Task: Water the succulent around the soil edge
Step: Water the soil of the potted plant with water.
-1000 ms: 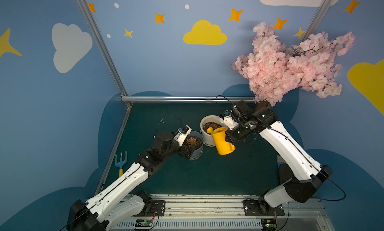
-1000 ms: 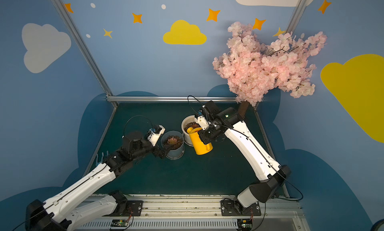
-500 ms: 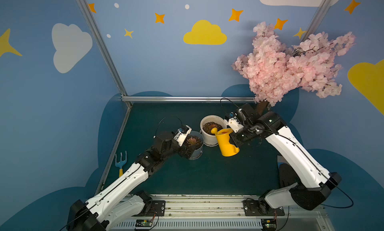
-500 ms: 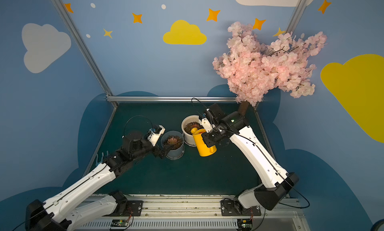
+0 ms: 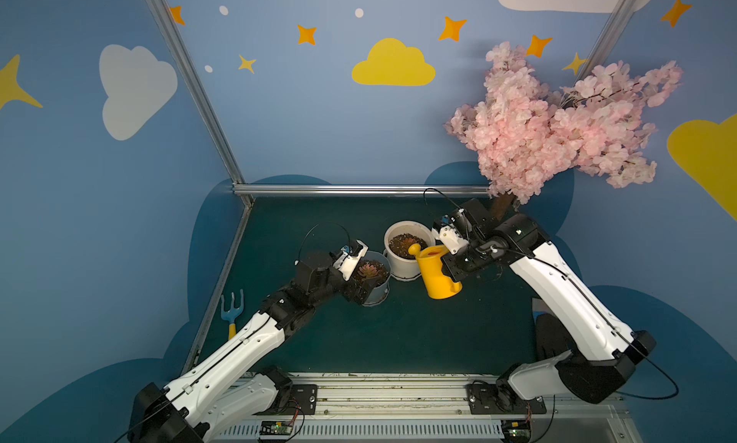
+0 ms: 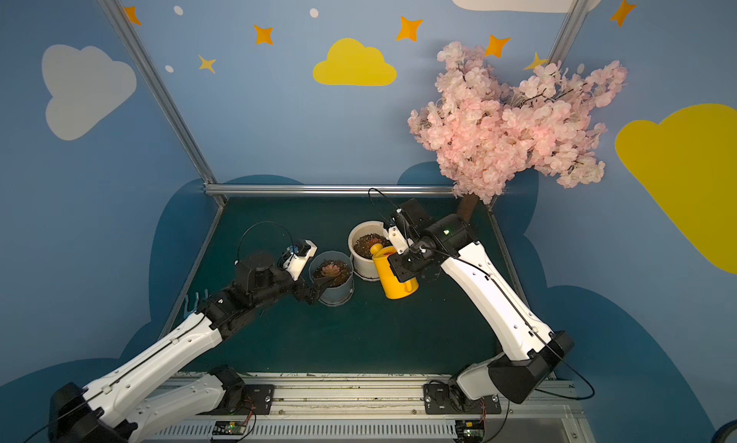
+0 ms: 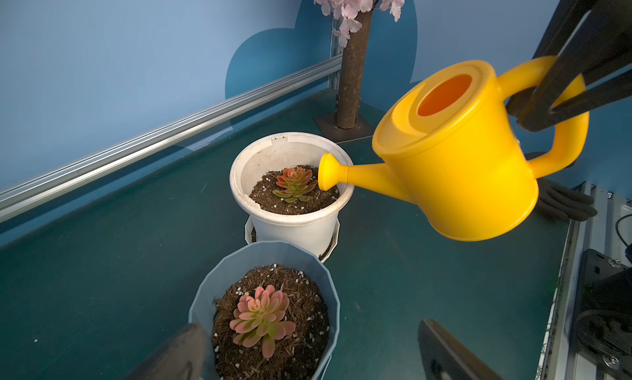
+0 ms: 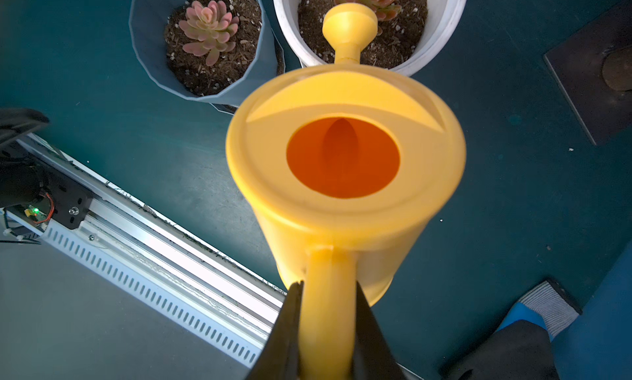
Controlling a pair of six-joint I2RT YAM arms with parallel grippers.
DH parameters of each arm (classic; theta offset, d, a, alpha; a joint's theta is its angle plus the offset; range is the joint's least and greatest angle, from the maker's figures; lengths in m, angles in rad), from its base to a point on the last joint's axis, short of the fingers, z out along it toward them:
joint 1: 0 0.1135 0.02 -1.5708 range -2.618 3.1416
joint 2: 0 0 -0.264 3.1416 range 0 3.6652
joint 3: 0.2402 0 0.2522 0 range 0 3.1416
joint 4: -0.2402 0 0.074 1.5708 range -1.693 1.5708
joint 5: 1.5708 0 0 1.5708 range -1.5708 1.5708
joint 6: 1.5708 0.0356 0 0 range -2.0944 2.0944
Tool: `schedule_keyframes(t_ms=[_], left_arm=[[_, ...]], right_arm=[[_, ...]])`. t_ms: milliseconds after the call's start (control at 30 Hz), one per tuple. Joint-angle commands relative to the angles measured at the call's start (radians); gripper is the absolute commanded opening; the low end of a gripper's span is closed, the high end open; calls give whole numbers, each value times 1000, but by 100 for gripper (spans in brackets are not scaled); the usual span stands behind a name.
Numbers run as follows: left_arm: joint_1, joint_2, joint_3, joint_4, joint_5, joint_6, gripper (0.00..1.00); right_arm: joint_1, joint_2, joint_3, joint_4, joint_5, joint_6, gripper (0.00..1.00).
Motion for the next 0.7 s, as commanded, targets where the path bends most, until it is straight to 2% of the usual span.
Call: schedule_keyframes(t_ms=[0, 667], left_arm=[[-3, -5, -8, 8, 6, 10, 100], [-3, -5, -8, 11, 7, 11, 100]], right_arm=[[-5, -9, 8, -11, 19, 7, 0], [-35, 30, 36, -26, 59, -1, 0]])
